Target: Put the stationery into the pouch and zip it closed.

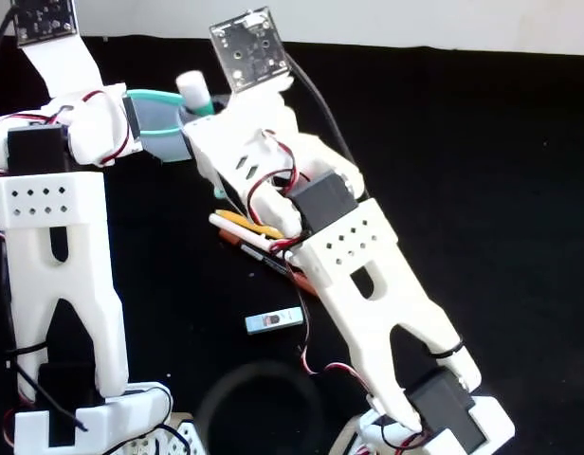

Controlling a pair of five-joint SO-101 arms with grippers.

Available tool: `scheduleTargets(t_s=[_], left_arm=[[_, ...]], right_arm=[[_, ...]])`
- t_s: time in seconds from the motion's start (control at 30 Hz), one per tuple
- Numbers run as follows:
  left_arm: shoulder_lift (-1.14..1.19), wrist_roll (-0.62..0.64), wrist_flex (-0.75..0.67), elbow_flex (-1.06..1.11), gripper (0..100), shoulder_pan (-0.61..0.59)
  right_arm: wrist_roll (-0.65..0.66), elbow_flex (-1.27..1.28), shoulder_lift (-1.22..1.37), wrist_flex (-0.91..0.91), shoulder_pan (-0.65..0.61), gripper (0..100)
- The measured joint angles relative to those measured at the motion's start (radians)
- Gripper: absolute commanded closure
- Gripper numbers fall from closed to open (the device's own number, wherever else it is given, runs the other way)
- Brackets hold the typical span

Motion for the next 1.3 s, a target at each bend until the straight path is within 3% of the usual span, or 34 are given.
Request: scheduleTargets(t_s=[0.2,0.7,1.03,1.3], left_arm=[[0.000,0.000,0.000,0.000,99,0.040],[0.000,0.000,0.000,0.000,99,0.041],[0.000,0.000,0.000,0.000,99,0.026],[0.000,0.000,0.000,0.000,99,0.008]], right_arm=[[0.006,-0.063,0.098,-0.084,0.000,99.1],[-0.071,-0.465,0.342,-0.092,0.000,99.1],[-0.169,-0.483,0.430,-0.094,0.000,99.1],[-0.173,-0.483,0.430,-0.060,0.000,99.1]])
